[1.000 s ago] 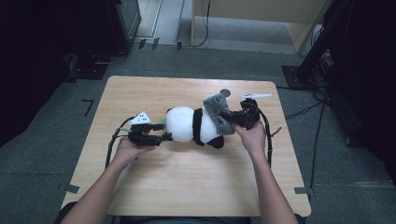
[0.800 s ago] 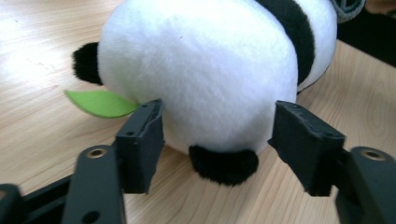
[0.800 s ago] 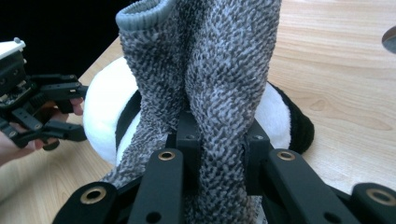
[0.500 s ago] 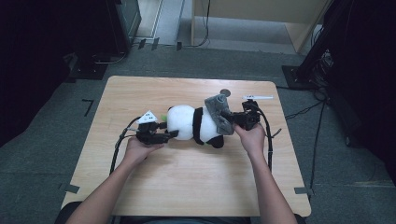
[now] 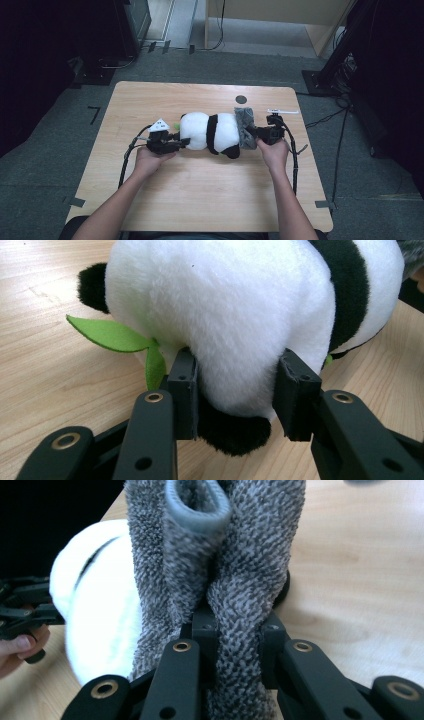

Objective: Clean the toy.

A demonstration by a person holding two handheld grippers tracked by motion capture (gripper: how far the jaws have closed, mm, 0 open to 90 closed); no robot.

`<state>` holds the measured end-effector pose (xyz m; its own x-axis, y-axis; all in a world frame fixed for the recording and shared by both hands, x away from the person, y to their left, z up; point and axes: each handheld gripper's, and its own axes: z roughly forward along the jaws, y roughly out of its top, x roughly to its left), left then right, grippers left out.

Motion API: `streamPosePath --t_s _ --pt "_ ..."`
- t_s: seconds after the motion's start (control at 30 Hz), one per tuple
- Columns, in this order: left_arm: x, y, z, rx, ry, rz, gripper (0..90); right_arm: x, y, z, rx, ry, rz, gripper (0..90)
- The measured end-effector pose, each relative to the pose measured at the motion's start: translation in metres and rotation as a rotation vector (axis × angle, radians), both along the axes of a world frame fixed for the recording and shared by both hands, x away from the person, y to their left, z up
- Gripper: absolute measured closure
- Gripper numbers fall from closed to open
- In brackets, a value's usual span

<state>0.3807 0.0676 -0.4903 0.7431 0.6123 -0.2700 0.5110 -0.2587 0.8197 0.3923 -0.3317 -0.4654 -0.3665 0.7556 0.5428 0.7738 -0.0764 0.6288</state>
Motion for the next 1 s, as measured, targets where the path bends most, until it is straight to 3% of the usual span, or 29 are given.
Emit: streamPosePath --t_s 0.03,0.07,0.13,0.2,0.33,0.47,0.67,0.77,1.0 --pt "0.0 0.0 0.0 0.001 0.002 0.002 58.2 0.0 -0.001 -0.003 -0.026 0.01 -0.007 77.8" --pt "0.0 0.0 0.0 0.001 0.002 0.003 58.2 0.001 0.0 -0.007 -0.084 0.037 -0.013 77.9" --pt "-0.001 0.0 0.0 0.005 -0.002 0.002 58.2 0.004 0.009 -0.021 -0.218 0.131 0.018 77.9" --pt "-0.001 0.0 0.0 0.007 0.002 0.004 58.1 0.007 0.02 -0.034 -0.239 0.179 0.05 77.7" --pt "-0.001 0.002 0.0 0.006 0.005 0.003 58.0 0.009 0.022 -0.032 -0.24 0.164 0.044 77.5" --pt "-0.001 0.001 0.0 0.006 0.004 0.003 57.7 0.009 0.006 -0.027 -0.187 0.17 0.003 77.3" --pt "-0.001 0.001 0.0 0.009 0.004 0.002 57.3 0.005 -0.019 -0.006 -0.112 0.088 -0.071 77.1" --pt "-0.001 0.001 0.001 0.015 0.002 0.003 57.3 0.001 -0.027 0.007 -0.102 0.052 -0.088 77.0" --pt "-0.002 0.001 0.001 0.022 -0.002 0.0 57.0 -0.007 -0.019 0.044 -0.084 -0.062 -0.066 76.5"
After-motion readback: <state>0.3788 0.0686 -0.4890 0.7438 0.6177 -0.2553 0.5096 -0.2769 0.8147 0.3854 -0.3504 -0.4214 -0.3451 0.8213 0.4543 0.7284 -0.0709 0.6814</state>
